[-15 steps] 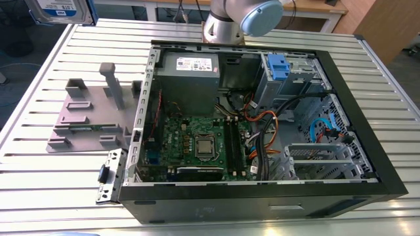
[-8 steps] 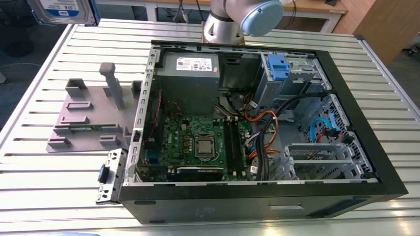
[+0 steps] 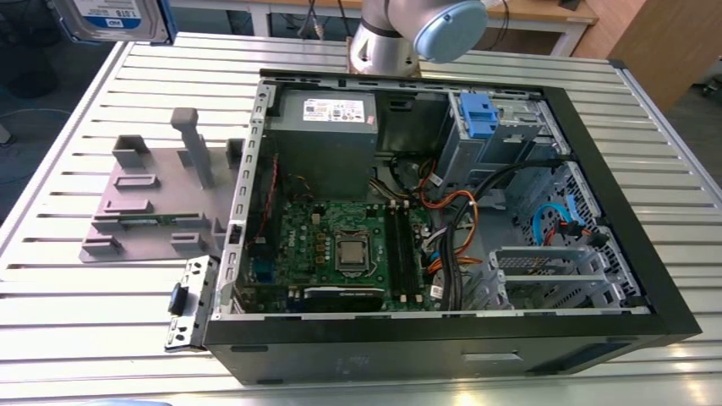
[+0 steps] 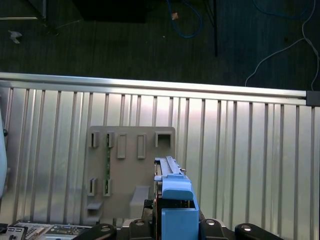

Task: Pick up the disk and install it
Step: 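Pick up the disk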

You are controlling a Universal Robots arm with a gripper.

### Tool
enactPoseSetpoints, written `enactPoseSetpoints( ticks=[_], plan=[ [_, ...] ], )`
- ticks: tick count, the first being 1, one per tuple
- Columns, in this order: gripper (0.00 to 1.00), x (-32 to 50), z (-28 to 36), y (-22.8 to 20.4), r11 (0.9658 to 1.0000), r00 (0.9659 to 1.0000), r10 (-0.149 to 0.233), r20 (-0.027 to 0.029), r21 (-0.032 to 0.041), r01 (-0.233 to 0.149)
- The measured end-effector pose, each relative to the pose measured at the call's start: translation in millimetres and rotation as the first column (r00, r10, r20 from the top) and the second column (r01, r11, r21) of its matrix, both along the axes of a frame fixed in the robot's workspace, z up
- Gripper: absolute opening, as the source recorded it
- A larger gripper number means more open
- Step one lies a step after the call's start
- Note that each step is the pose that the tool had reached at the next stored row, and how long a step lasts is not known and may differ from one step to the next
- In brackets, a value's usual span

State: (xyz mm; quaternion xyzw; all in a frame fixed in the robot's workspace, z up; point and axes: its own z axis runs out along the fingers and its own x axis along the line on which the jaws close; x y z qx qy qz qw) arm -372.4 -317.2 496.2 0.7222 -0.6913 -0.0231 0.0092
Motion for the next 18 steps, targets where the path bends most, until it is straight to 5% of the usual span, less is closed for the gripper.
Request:
enactPoseSetpoints(
  ticks=[18],
  plan=[
    [0.37, 14.2, 0.0, 0.0, 1.0, 1.0, 0.0, 0.0, -0.0002, 0.0]
  ],
)
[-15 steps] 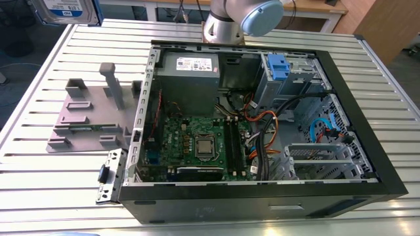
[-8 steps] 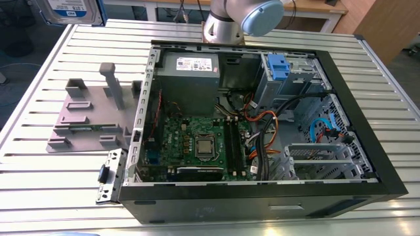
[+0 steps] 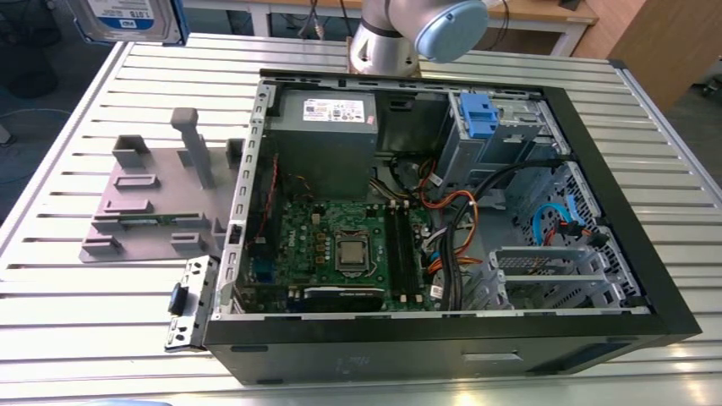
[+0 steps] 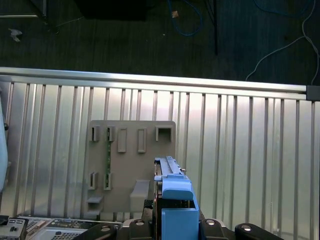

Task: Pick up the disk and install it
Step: 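Pick up the disk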

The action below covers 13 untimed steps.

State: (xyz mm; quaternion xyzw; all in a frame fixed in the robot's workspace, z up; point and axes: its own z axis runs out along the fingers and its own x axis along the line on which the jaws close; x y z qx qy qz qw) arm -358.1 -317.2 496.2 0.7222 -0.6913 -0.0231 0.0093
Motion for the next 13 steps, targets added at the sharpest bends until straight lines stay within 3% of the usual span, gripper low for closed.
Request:
enactPoseSetpoints(
  ticks=[13],
  plan=[
    [0.37, 8.3, 0.0, 0.0, 1.0, 1.0, 0.0, -0.0001, 0.0, 0.0]
  ],
)
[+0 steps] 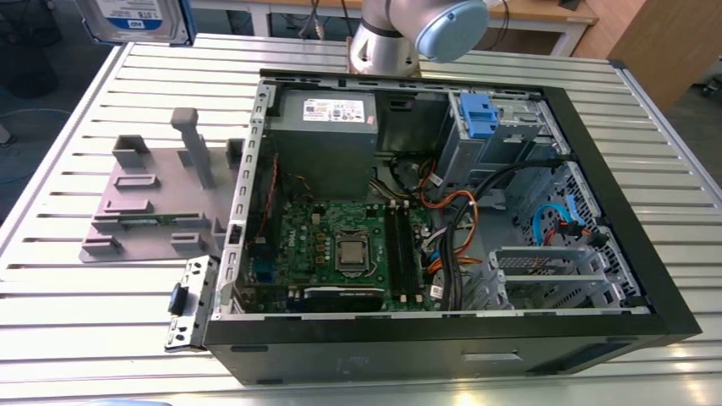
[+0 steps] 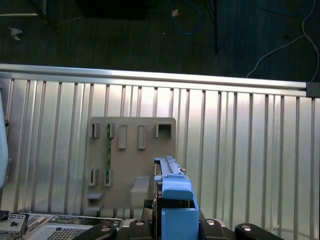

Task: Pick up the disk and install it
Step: 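Pick up the disk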

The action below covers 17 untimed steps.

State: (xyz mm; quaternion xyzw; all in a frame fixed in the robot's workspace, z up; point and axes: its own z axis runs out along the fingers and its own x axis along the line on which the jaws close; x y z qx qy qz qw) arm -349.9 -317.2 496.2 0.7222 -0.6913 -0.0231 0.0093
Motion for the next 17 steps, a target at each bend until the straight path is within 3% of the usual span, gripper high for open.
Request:
enactPoseSetpoints(
  ticks=[17],
  plan=[
    [0.37, 9.5, 0.0, 0.0, 1.0, 1.0, 0.0, 0.0, 0.0, 0.0]
  ],
)
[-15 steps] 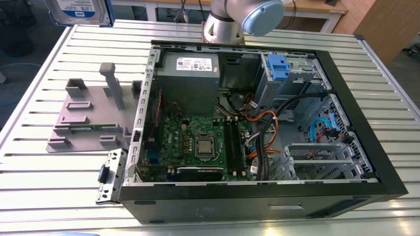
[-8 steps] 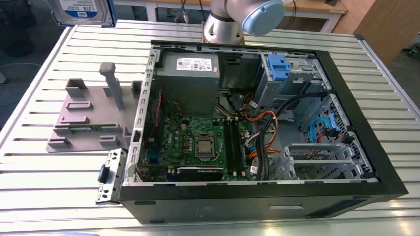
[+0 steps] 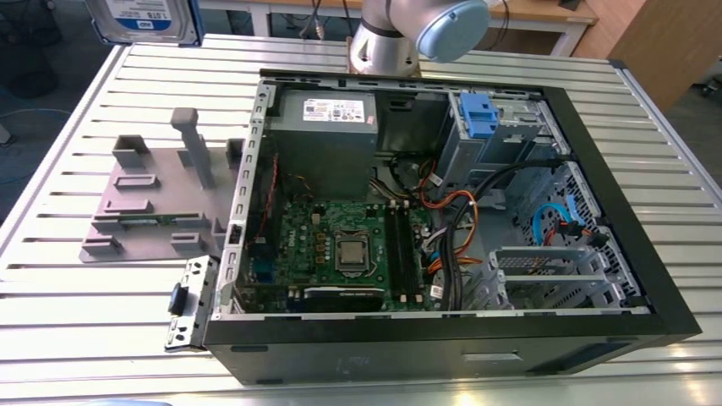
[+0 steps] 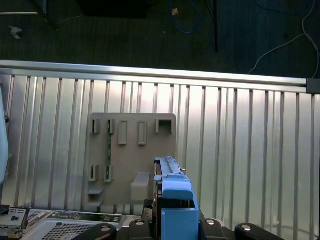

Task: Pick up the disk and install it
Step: 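Pick up the disk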

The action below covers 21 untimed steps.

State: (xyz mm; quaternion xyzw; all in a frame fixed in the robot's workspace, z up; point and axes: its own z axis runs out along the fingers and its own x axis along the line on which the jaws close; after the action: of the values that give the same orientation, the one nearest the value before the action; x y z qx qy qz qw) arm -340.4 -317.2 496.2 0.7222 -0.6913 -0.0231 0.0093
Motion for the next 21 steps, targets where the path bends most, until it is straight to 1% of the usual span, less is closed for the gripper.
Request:
enactPoseSetpoints(
  ticks=[13, 21],
  plan=[
    [0.37, 8.6, 0.0, 0.0, 1.0, 1.0, 0.0, 0.0, 0.0, 0.0],
    [0.37, 15.5, 0.0, 0.0, 1.0, 1.0, 0.0, -0.0001, -0.0001, 0.0]
  ],
)
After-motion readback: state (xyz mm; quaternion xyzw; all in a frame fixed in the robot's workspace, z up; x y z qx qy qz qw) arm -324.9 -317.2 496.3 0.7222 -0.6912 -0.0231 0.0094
